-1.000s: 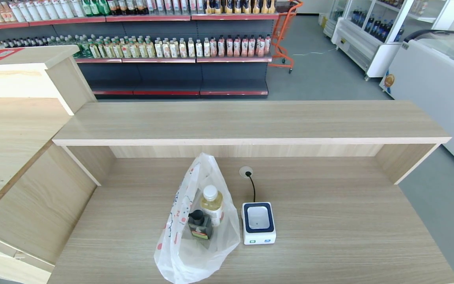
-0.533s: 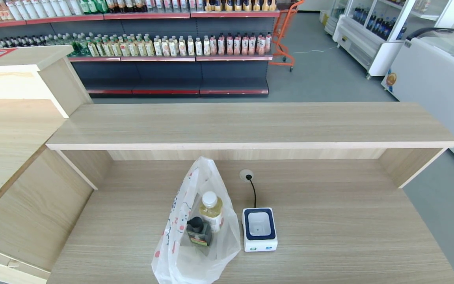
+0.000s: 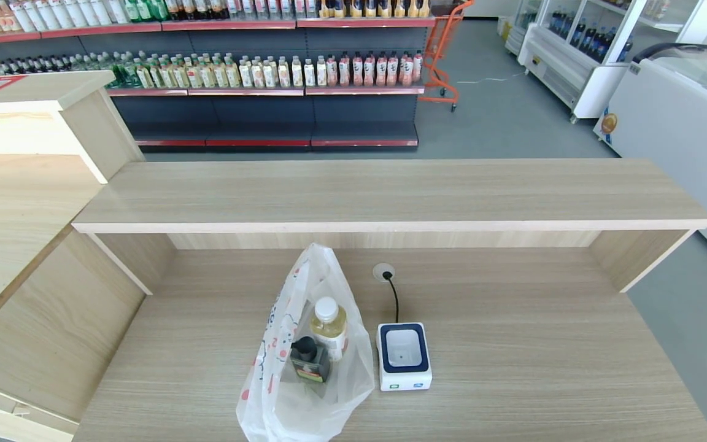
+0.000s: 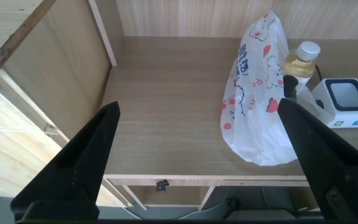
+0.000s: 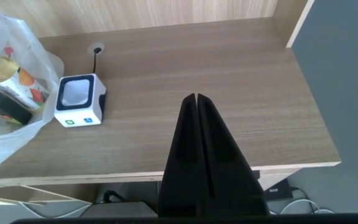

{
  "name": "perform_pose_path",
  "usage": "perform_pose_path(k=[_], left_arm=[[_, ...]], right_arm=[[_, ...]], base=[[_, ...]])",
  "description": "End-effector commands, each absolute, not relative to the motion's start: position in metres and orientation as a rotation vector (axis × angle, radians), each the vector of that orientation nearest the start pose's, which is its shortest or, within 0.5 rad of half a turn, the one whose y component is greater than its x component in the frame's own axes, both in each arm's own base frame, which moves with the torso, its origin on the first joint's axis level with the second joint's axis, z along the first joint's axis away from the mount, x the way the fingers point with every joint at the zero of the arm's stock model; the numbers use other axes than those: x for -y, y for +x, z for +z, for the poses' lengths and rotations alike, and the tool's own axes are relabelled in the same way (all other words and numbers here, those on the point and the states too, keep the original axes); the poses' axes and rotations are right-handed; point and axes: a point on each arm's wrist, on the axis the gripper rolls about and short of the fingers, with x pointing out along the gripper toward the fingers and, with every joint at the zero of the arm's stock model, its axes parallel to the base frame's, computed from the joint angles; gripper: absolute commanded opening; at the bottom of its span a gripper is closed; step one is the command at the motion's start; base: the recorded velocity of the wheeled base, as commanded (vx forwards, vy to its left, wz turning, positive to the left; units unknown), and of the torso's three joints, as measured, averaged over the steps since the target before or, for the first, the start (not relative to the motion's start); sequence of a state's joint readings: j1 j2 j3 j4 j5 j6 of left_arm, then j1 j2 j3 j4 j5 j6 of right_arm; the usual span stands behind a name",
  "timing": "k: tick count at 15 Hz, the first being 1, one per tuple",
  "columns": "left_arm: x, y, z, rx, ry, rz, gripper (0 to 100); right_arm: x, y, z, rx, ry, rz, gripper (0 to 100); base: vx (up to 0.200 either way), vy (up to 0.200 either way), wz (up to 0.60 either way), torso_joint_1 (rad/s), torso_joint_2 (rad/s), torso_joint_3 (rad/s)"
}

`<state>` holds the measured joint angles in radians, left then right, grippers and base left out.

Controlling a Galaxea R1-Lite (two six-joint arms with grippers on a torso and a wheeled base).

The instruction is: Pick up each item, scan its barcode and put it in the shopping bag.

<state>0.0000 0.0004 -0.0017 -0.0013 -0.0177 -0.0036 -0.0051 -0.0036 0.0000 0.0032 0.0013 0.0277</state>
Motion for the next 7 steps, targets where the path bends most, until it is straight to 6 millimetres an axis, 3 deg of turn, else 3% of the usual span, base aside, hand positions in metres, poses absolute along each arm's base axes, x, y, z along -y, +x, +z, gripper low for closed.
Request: perform_pose_path(k=[1,7], left_arm=[[0.0004,-0.0229,0.0761,0.003,-0.005,-0.018,100],[0.0004,-0.0229,0.0761,0.003,-0.003,-0.017,100]], right_arm=[[-0.0001,-0.0228,0.0752,-0.003,0.028,-0.003,0],[-0.0001,-0.0228,0.0752,-0.003,0.028,-0.003,0]], base=[[0.000,0.000,0.00,0.000,0.00,0.000],[0.000,0.000,0.00,0.000,0.00,0.000]])
